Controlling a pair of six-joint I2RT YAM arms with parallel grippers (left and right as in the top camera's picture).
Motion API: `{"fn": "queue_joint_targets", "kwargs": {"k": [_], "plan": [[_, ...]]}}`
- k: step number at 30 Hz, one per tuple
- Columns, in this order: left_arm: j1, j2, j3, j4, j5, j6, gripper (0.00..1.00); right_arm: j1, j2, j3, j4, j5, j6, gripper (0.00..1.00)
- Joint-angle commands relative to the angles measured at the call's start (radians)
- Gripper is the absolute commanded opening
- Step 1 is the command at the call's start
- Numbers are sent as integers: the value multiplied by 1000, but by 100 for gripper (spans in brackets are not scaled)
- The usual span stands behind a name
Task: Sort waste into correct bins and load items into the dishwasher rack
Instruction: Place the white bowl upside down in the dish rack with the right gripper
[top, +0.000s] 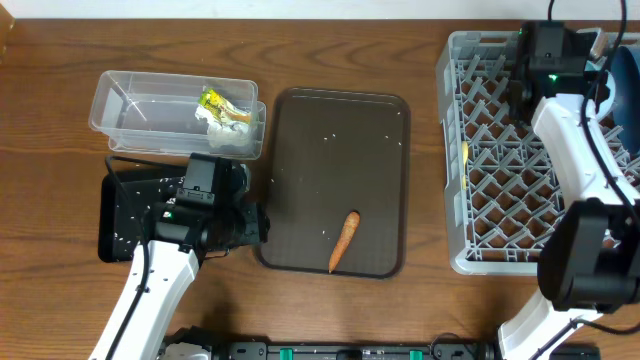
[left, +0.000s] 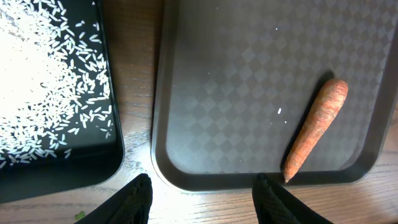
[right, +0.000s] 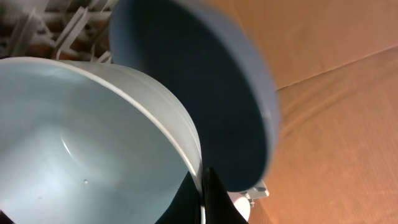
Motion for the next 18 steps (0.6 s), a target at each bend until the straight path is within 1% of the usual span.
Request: {"fn": "queue_joint_targets", "kwargs": {"k": [1, 5, 8, 15, 18], "plan": [[4, -3, 5, 1, -9, -2, 54, -2, 42, -2, 0, 32, -4, 1], [4, -3, 5, 3, -9, -2, 54, 3, 80, -3, -18, 28, 8, 1], [4, -3, 5, 11, -9, -2, 54, 12, 91, -8, -53, 11, 57, 1], [4, -3, 5, 19, -9, -2, 54, 52, 93, -9, -199, 1, 193, 1], [4, -3, 5, 21, -9, -2, 54, 75, 92, -9, -295, -18, 246, 1]]}}
